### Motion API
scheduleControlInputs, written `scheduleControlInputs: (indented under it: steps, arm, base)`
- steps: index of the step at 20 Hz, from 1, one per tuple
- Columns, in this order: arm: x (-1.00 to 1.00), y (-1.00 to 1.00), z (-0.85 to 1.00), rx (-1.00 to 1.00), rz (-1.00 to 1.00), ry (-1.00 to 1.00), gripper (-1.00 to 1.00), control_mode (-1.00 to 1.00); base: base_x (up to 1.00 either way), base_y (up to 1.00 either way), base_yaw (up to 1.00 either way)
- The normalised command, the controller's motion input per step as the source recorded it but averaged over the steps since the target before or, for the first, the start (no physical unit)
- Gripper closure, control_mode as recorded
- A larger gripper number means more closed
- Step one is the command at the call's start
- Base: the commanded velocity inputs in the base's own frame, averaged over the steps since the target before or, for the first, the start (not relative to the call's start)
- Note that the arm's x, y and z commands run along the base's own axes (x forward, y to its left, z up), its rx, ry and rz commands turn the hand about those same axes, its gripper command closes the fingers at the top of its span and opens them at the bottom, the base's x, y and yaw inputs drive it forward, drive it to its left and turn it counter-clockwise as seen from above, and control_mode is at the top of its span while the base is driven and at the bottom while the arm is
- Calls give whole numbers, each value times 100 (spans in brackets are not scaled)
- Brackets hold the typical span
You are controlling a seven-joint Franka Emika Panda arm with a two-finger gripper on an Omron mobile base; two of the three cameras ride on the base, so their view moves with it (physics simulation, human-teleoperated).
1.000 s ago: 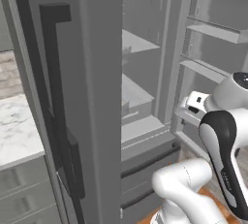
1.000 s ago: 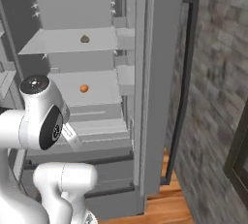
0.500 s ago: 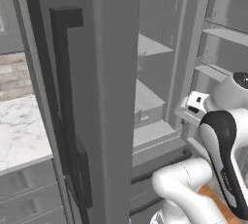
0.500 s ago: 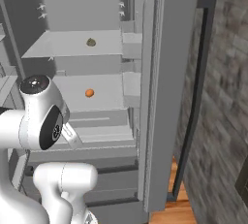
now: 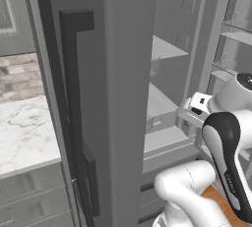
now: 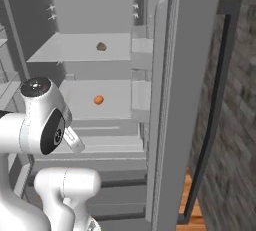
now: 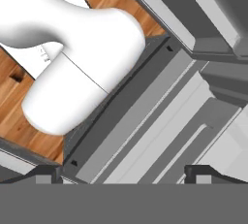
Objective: Retrieve the bottle and the shaker from the cabinet and place them next to the mixing bowl on the counter. Then add garlic from the fridge to the mixing bowl.
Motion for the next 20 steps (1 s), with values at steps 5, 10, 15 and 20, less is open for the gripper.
scheduleControlInputs:
  steps: [5, 10, 15, 20]
  arm:
    - [0, 0, 0, 0, 0, 0, -100, 100]
    - [0, 0, 0, 0, 0, 0, -100, 100]
    - [0, 0, 0, 0, 0, 0, -100, 100]
    - [4, 0, 0, 0, 0, 0, -100, -100]
  base:
    - [28, 0, 15]
    - [16, 0, 11]
    - [13, 0, 5]
    - [7, 0, 1]
